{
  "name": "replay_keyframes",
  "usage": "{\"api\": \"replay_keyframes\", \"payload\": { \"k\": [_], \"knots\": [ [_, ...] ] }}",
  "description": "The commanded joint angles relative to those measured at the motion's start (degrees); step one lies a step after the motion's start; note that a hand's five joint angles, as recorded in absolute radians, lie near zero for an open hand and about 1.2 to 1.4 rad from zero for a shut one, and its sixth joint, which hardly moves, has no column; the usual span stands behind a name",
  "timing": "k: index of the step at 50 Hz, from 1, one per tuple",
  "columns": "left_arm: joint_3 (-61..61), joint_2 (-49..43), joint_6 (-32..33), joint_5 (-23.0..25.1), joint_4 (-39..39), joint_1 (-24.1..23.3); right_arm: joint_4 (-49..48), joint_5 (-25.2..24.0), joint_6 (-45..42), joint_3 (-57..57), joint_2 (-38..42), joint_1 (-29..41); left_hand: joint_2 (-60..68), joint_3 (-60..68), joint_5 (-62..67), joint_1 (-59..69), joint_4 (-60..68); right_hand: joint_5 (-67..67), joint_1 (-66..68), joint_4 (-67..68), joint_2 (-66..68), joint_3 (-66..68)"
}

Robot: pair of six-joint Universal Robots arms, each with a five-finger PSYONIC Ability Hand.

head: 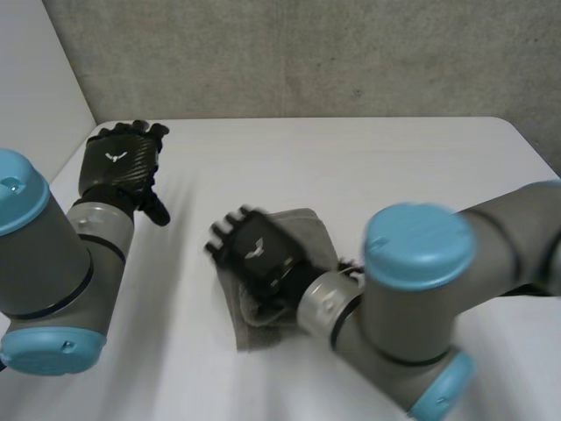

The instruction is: Fold the towel.

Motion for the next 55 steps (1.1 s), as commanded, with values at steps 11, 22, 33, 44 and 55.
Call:
{"api": "replay_keyframes", "payload": {
  "k": [11, 22, 33, 44, 55],
  "knots": [
    [14.38, -18.18, -15.55, 8.25, -8.60, -11.86, 6.96, -3.53, 30.83, 6.90, -9.15, -22.22, 0.72, 0.72, -0.42, 0.19, 0.67, -4.45, -2.63, -3.49, -3.52, -2.31],
    [10.44, -21.89, -15.11, 2.38, -13.36, -11.77, 9.07, -7.15, 29.87, -3.11, 6.84, -18.63, 0.39, 0.39, -0.75, -0.14, 0.34, -4.45, -2.63, -3.49, -3.52, -2.31],
    [7.36, -21.89, -9.41, -0.45, -13.36, -10.19, 12.41, -1.27, 18.89, -8.40, 11.17, -16.25, 0.05, 0.05, -1.09, -0.48, 0.00, -4.45, -2.63, -3.49, -3.52, -2.31],
    [10.69, -8.09, -8.00, -1.06, -13.36, -13.44, 10.39, 7.09, 22.48, -7.87, -6.06, -17.13, -0.12, -0.12, -1.26, -0.65, -0.17, -4.45, -2.63, -3.49, -3.52, -2.31],
    [13.51, 14.30, -5.80, -0.62, -17.31, -5.63, 3.80, 19.84, 23.63, 0.21, -25.92, -17.39, -0.62, -0.62, -1.76, -1.16, -0.67, -4.45, -2.63, -3.49, -3.52, -2.31]
  ]
}}
